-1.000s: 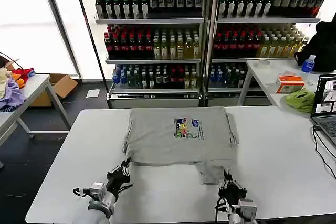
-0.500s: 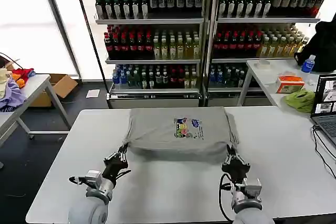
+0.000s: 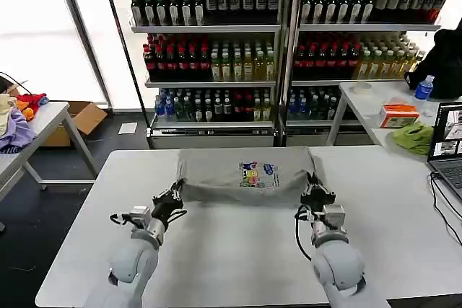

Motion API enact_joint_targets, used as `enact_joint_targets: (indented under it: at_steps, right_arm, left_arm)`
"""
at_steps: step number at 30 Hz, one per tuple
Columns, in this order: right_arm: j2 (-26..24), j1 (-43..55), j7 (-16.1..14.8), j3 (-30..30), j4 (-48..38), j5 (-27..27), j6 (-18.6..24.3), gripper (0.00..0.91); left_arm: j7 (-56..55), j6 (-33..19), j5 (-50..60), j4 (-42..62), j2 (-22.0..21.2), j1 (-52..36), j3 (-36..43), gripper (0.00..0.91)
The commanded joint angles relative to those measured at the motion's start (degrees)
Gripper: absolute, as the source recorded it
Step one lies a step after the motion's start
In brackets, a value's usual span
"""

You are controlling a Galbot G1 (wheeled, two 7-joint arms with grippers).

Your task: Fold and organize the clothes.

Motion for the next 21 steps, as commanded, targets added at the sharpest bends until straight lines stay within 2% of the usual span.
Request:
enact_joint_targets:
  at_steps: [1,10,13,14,15,16,21]
  right_arm:
    - [0.2,8.7,-0.8,-0.7,-10.3,0.1,-0.3,0.0]
    - [2.2,11.3,-1.9,-1.7,-16.1,0.2,-0.8,0.0]
    - [2.7,12.7,-2.5,-2.2,-18.3,0.2,-2.3,0.0]
    - [2.9,13.2,-2.8,-2.3,-18.9,0.2,-2.6,0.05]
    - [3.2,13.5,-2.7,-2.4,-19.3,0.2,-3.0,0.433]
    - [3.5,13.8,-2.6,-2.3,-19.8,0.2,-3.2,0.907]
    - [5.2,14.6,-2.7,-1.9,-21.9,1.2,-5.5,0.907]
  left_arm:
    - [-0.7,1.6,-1.5,10.6,0.0,-9.8,3.2,0.0]
    - [-1.5,3.7,-1.7,14.2,0.3,-11.6,3.8,0.0]
    - [-1.5,4.5,-1.6,15.4,0.3,-12.3,3.8,0.01]
    - [-1.5,4.8,-1.5,15.6,0.4,-12.5,3.9,0.474]
    - [-1.5,5.0,-1.3,15.6,0.4,-12.5,4.0,0.907]
    - [-1.6,5.2,-1.0,15.7,0.4,-12.6,4.0,0.907]
    - [-1.5,6.9,-1.2,15.9,0.7,-13.4,4.0,0.907]
